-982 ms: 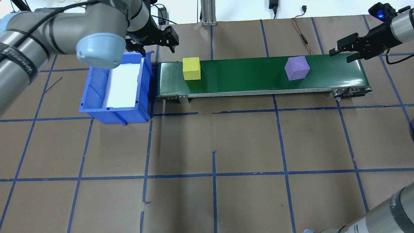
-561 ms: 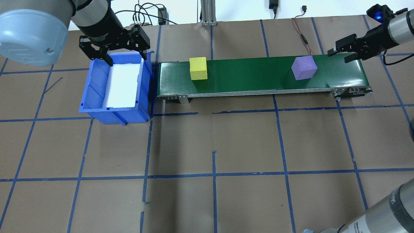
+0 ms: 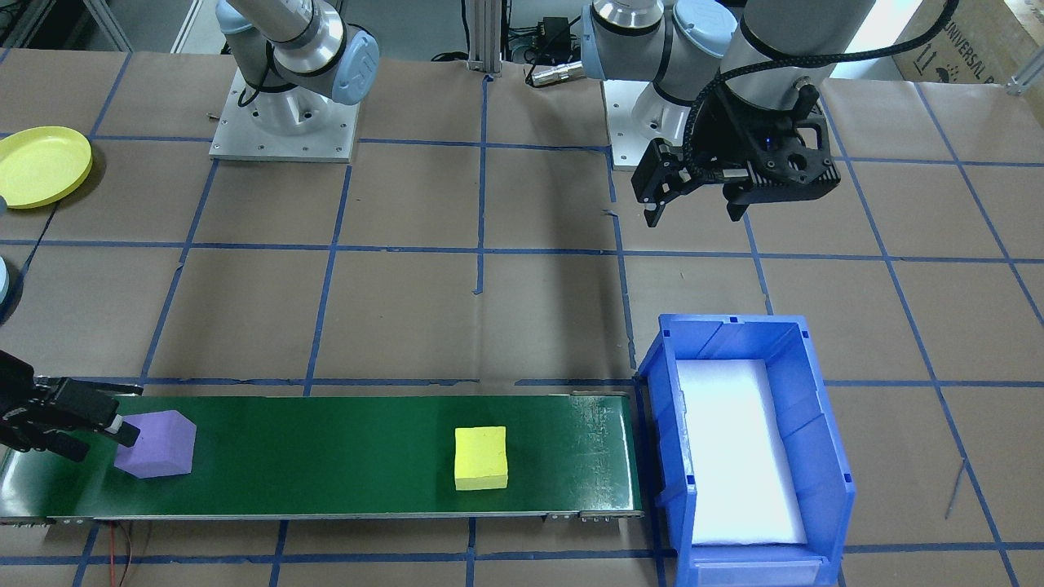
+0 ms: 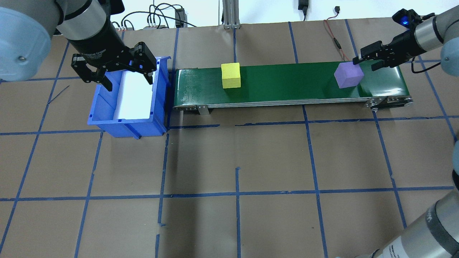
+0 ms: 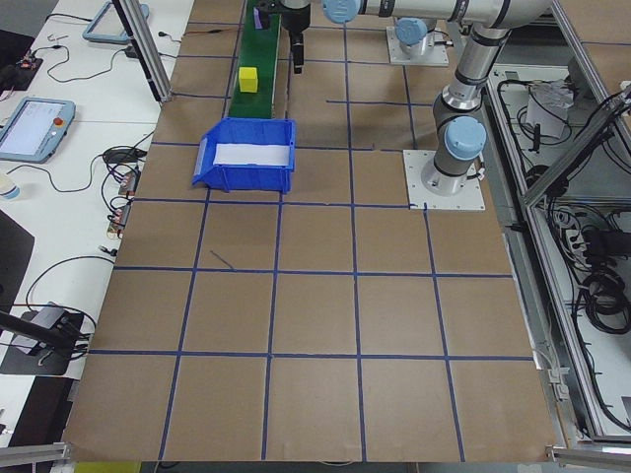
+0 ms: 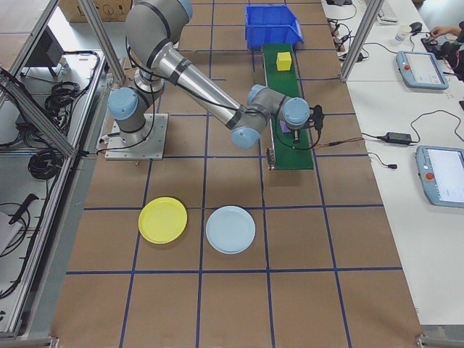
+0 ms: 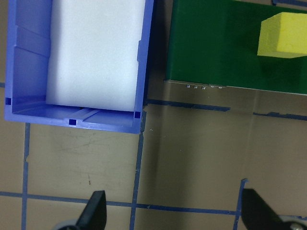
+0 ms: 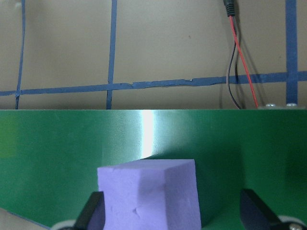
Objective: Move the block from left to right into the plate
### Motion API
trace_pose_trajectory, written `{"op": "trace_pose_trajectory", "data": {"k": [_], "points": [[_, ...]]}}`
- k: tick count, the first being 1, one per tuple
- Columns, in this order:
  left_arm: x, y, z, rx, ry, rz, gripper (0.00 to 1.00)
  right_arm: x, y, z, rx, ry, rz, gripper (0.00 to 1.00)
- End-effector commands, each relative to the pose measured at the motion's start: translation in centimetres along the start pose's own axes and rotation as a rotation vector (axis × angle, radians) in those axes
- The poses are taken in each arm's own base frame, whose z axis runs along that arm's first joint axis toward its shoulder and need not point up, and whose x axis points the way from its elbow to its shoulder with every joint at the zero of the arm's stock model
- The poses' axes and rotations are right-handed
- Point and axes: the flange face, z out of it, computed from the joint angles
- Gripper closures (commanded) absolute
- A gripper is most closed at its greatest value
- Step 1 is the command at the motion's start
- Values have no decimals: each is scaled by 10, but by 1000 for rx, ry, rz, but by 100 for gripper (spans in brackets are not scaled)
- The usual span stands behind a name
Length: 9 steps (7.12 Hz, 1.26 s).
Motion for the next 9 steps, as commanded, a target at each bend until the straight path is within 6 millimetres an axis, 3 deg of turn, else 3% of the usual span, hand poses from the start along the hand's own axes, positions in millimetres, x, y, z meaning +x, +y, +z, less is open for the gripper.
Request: {"op": "trace_pose_trajectory", "data": {"k": [1, 3, 4, 6, 7, 9], "points": [[-2, 4, 3, -14, -24, 0, 0, -1, 0, 5, -19, 26, -1, 0], [-5, 4, 16, -34, -24, 0, 0, 5, 0, 4, -21, 88, -18, 3], [-6, 4, 16, -34, -29, -6, 0, 7, 2, 6, -29, 104, -25, 14], [-6, 5, 15, -31, -28, -14, 0, 15, 6, -1, -74, 212, -30, 51], [-5, 6, 15, -31, -28, -11, 0, 11, 2, -13, -61, 236, -39, 62], [-5, 5, 15, -26, -28, -11, 0, 5, 8, -62, -73, 386, -164, 70]]}}
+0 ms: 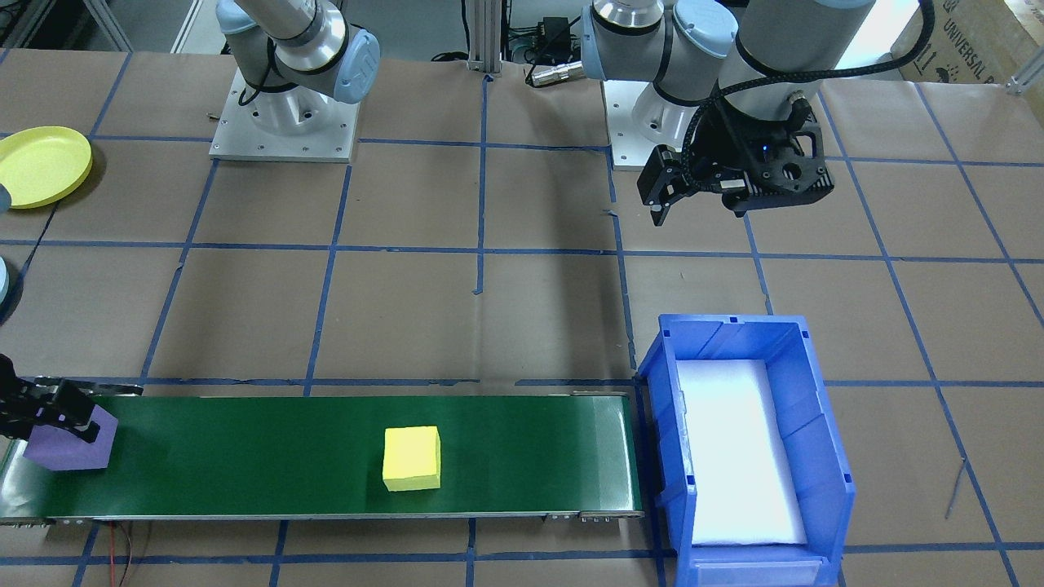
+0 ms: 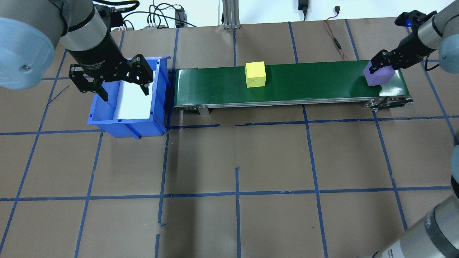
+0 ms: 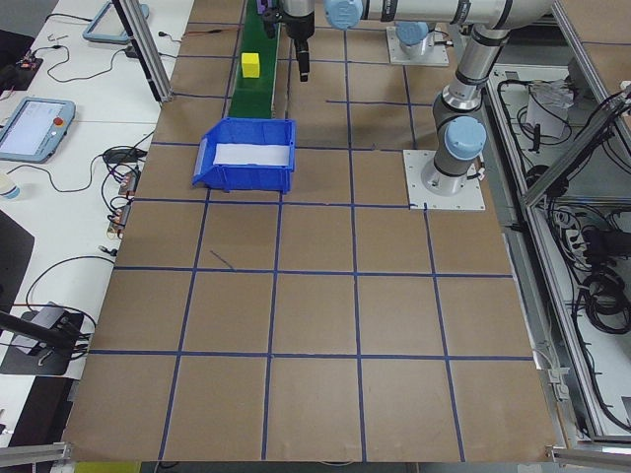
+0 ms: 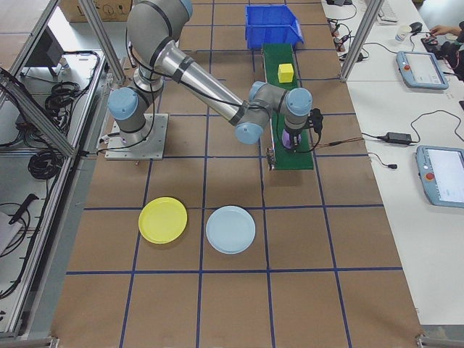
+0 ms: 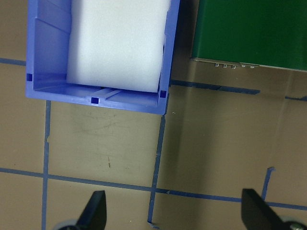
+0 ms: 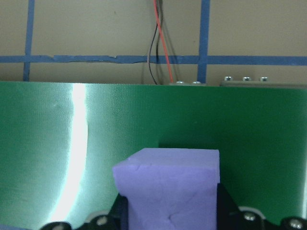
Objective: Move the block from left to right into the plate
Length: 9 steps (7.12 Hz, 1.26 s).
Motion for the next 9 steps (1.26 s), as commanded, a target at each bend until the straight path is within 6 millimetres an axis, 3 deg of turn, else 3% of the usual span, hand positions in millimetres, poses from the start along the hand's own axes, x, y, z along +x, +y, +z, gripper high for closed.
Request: {"op": "trace_pose_trajectory", "data": {"k": [1, 2, 3, 4, 6, 7, 9], "points": [[0, 0, 0, 1, 2, -1, 0, 25, 18, -52, -2, 145, -93, 70], [0, 0, 0, 1, 2, -1, 0, 61, 38, -69, -8, 166, -145, 71], [1, 0, 0, 2, 2, 0, 0, 131, 91, -68, -36, 141, -154, 71], [3, 1, 0, 0, 9, -1, 0, 188, 148, -69, -56, 121, -132, 70], [5, 1, -1, 4, 11, 3, 0, 251, 236, -57, -78, 80, -72, 67], [6, 1, 0, 3, 11, 3, 0, 267, 255, -60, -61, 108, -38, 58], [8, 2, -6, 14, 17, 8, 0, 273, 259, -47, -79, 110, -32, 0]]}}
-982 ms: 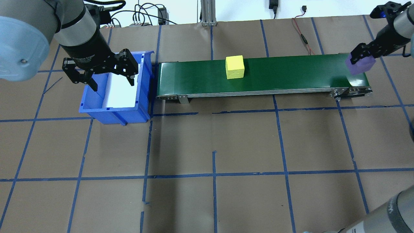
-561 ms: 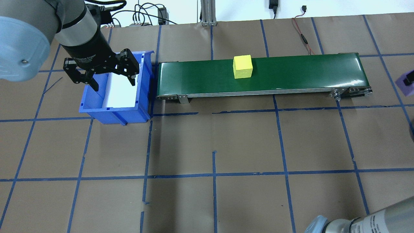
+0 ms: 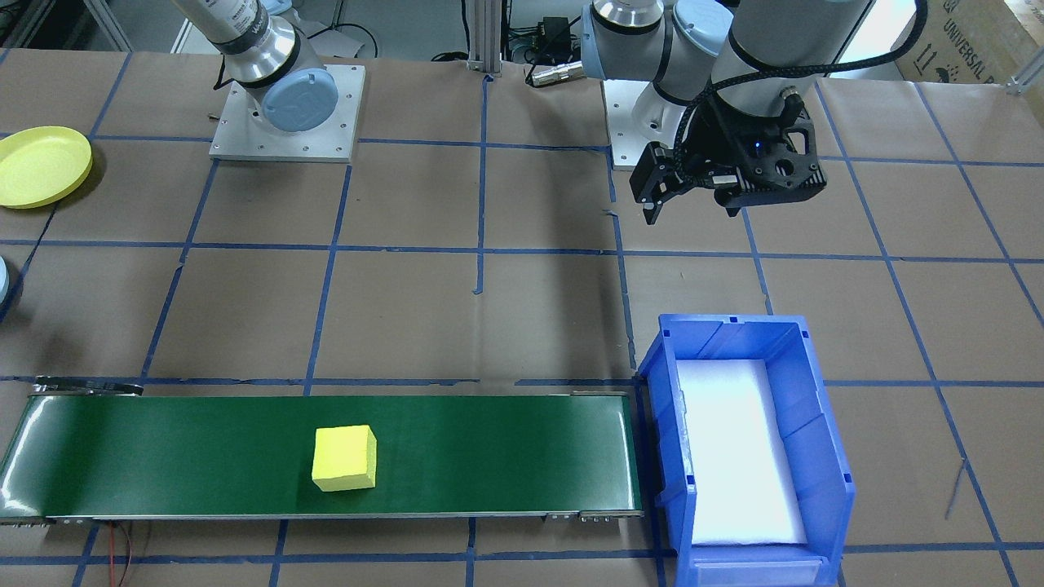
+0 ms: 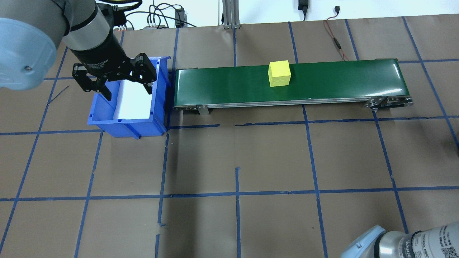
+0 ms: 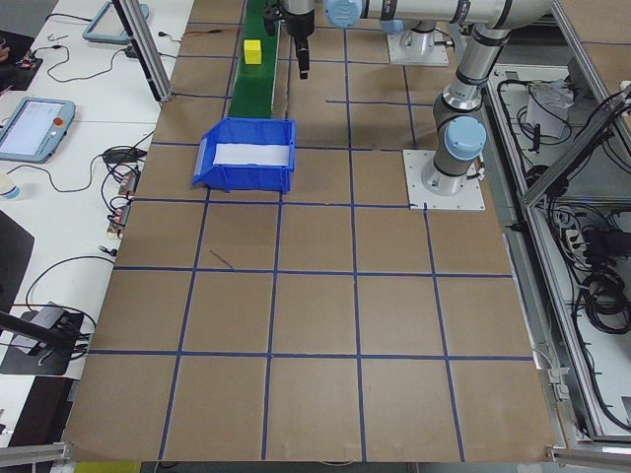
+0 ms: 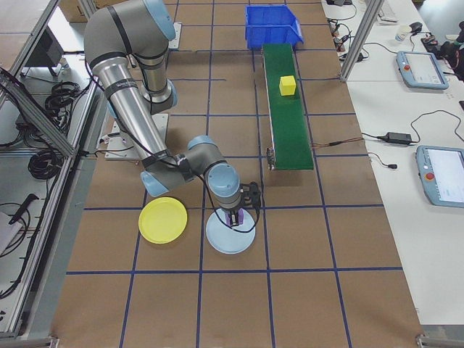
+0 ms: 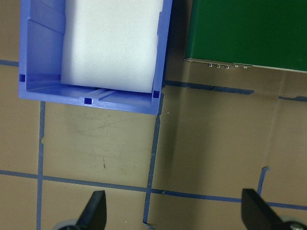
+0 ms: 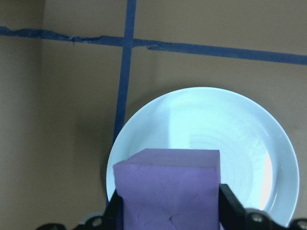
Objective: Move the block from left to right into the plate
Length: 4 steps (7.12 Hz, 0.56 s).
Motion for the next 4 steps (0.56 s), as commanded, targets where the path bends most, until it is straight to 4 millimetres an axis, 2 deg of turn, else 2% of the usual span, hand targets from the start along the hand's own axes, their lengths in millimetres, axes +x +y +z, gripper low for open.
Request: {"op": "trace_pose_trajectory", "data": {"k": [1, 2, 3, 4], "points": [[1, 0, -2, 4, 1, 4, 0, 6, 6, 2, -7, 9, 6, 0], [2, 1, 1, -2, 3, 6, 0, 4, -2, -14, 15, 33, 15, 0], [2, 1, 2, -4, 2, 6, 0, -16, -29, -45, 28, 75, 98, 0], [3, 1, 2, -4, 2, 9, 0, -75, -81, -64, 28, 111, 134, 0]]}}
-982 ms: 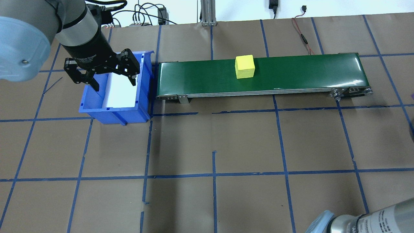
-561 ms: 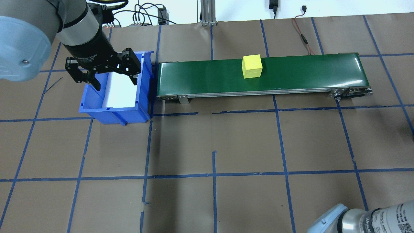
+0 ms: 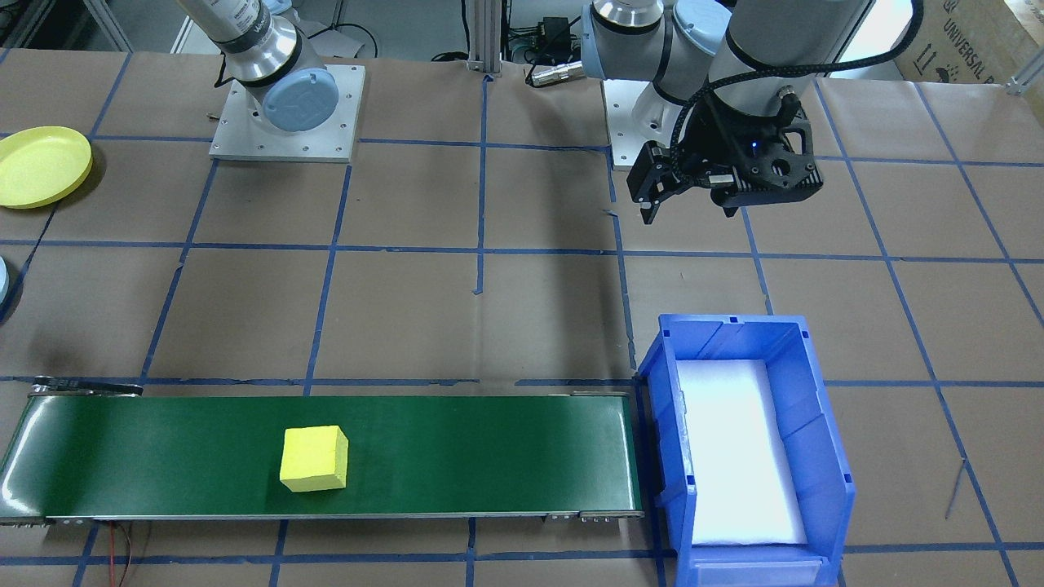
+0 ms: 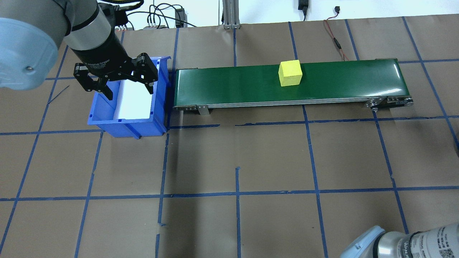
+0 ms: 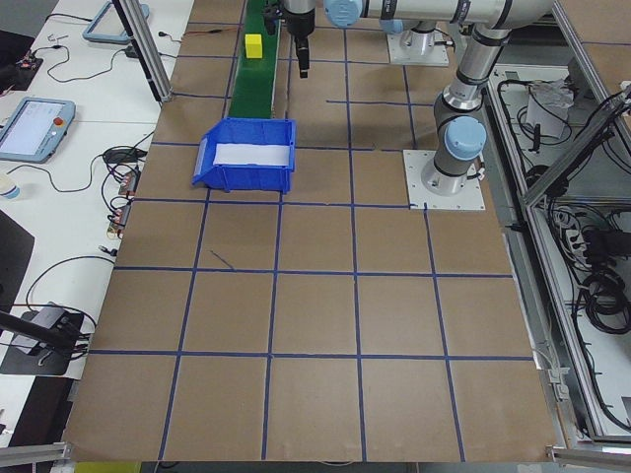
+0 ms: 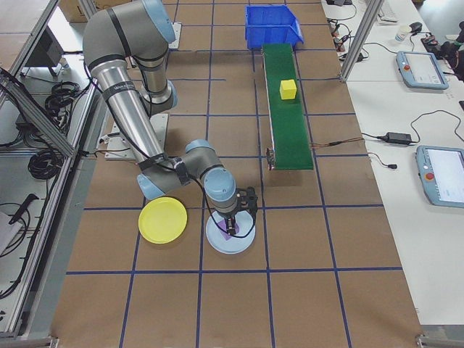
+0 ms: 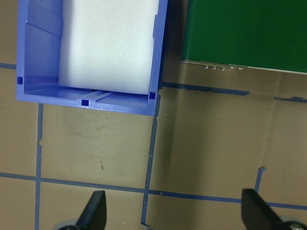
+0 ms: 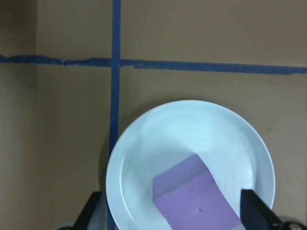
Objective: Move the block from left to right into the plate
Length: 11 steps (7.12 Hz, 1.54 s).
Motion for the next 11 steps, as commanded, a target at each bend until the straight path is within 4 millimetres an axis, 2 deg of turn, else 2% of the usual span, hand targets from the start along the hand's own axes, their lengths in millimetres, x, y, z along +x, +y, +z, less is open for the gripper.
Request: {"op": "trace_pose_trajectory", "data": {"k": [1, 2, 3, 4, 5, 6, 7, 8, 10, 11], "points": [[1, 0, 2, -3, -2, 10, 0, -107, -80, -36, -9, 46, 56, 0], [0, -1, 2, -3, -2, 10, 0, -142, -108, -39, 16, 22, 73, 0], [0, -1, 2, -5, 0, 12, 0, -174, -126, -31, 61, -75, 39, 0], [0, -1, 2, -4, -2, 15, 0, -183, -146, -29, 108, -144, 49, 0], [-2, -1, 3, -6, -2, 12, 0, -187, -181, -29, 162, -212, 82, 0], [-2, -1, 3, -6, -2, 12, 0, -209, -202, -17, 153, -231, 48, 0], [-1, -1, 1, -2, 0, 13, 0, -252, -216, -12, 156, -265, 8, 0], [-1, -1, 2, -5, 0, 12, 0, -276, -225, -10, 186, -340, -15, 0], [-1, -1, 3, -6, -1, 13, 0, -283, -231, 1, 198, -412, 8, 0], [-1, -1, 3, -6, -1, 15, 0, -286, -237, -3, 238, -439, 69, 0]]}}
